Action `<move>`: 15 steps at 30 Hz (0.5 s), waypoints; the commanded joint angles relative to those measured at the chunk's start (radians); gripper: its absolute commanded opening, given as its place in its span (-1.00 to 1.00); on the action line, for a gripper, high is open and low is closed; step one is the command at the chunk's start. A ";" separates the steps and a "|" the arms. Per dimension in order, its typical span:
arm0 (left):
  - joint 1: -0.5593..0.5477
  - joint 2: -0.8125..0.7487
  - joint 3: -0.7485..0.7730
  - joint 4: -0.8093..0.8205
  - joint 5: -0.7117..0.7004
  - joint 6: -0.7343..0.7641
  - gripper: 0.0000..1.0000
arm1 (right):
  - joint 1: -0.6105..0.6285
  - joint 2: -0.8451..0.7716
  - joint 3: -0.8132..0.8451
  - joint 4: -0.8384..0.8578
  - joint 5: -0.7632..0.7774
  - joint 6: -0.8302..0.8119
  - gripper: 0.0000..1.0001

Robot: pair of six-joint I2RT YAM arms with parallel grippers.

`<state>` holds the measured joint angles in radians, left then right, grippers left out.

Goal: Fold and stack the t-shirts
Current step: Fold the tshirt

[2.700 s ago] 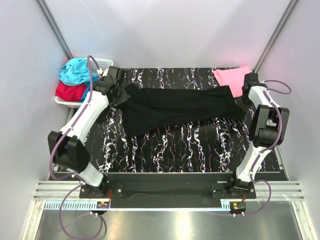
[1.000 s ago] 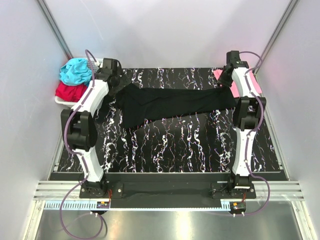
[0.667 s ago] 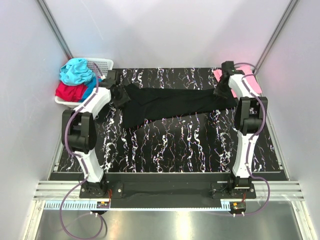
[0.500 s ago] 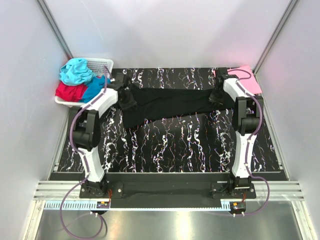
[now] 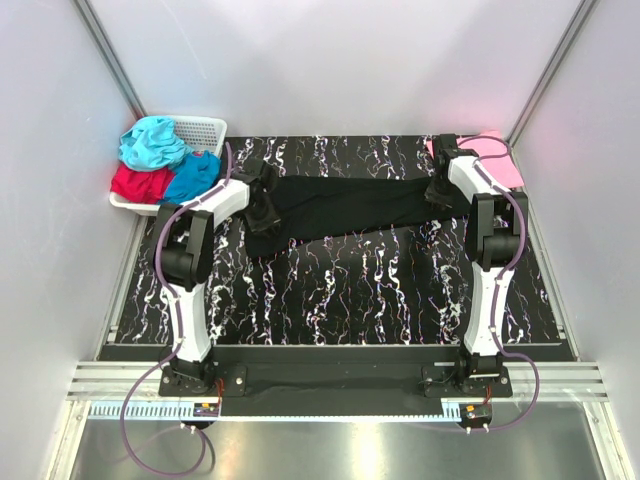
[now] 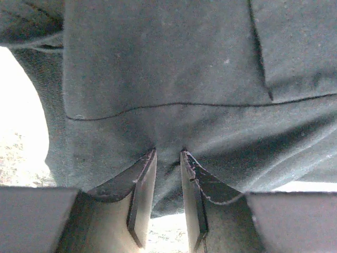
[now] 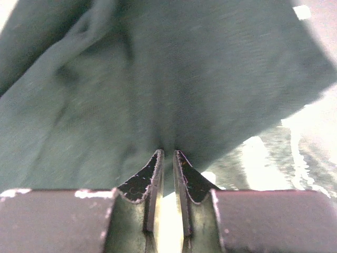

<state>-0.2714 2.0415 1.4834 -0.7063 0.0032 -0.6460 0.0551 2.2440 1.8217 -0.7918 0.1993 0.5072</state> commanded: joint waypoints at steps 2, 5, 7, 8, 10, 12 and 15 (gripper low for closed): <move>0.005 0.002 0.028 -0.035 -0.080 -0.015 -0.36 | -0.006 -0.034 0.022 -0.029 0.179 0.047 -0.62; 0.008 0.006 0.032 -0.048 -0.098 -0.017 -0.36 | -0.008 -0.040 0.025 -0.034 0.187 0.056 -0.63; 0.009 0.019 0.034 -0.059 -0.108 -0.018 -0.36 | -0.009 -0.038 0.045 -0.032 0.187 0.054 -0.63; 0.011 0.022 0.037 -0.064 -0.115 -0.020 -0.36 | -0.011 -0.035 0.051 -0.034 0.192 0.051 -0.63; 0.012 0.037 0.040 -0.074 -0.121 -0.026 -0.37 | -0.011 -0.024 0.065 -0.035 0.196 0.047 -0.62; 0.014 0.051 0.044 -0.085 -0.129 -0.033 -0.38 | -0.012 -0.008 0.071 -0.035 0.186 0.034 -0.59; 0.015 0.062 0.049 -0.117 -0.146 -0.044 -0.48 | -0.038 0.069 0.097 -0.111 0.093 0.065 -0.63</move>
<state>-0.2691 2.0624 1.5173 -0.7628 -0.0727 -0.6781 0.0422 2.2593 1.8744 -0.8333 0.3359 0.5419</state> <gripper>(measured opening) 0.273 0.194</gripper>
